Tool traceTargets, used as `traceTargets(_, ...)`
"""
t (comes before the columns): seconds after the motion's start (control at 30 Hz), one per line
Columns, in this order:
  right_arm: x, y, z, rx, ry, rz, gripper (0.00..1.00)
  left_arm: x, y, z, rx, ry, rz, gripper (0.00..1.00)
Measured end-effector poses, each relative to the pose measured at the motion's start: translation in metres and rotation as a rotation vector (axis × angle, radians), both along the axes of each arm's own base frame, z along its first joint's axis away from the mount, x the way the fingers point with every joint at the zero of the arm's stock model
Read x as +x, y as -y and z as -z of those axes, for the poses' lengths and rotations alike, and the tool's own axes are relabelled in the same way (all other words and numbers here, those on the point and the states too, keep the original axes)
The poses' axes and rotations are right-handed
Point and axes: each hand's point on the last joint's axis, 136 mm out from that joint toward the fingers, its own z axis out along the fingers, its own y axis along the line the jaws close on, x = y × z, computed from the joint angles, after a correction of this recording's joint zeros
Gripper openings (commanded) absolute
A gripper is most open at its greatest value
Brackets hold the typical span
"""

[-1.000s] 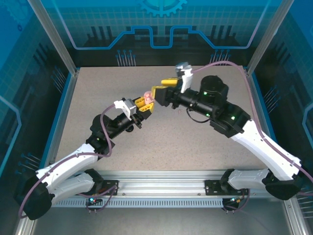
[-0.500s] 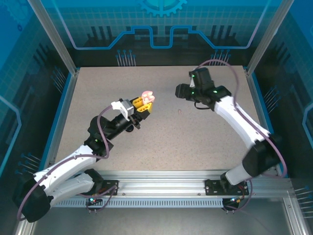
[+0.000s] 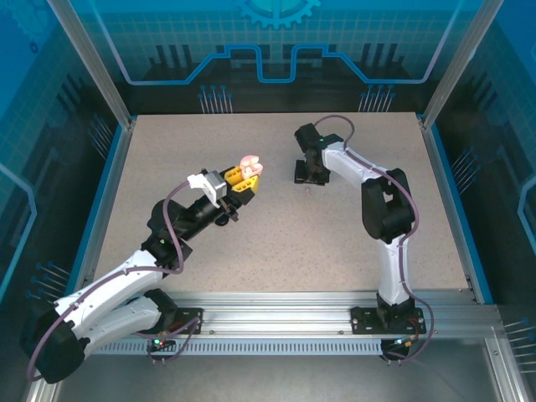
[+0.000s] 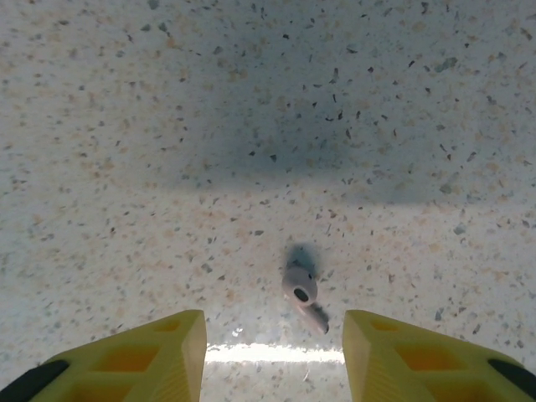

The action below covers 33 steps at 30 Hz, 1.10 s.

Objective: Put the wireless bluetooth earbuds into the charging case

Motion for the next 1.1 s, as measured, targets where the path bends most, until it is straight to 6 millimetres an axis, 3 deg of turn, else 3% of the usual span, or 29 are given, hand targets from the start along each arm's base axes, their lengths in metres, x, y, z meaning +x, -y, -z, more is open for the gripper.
traceTargets(0.3,-0.001,0.007,0.026,-0.062,-0.055,0.004,0.40,0.000,0.000,0.001,0.004,-0.005,0.000,0.00)
traceTargets(1.1,-0.003,0.007,0.042,-0.070,-0.083,0.004,0.27,0.000,0.000,0.001,0.004,-0.005,0.000,0.00)
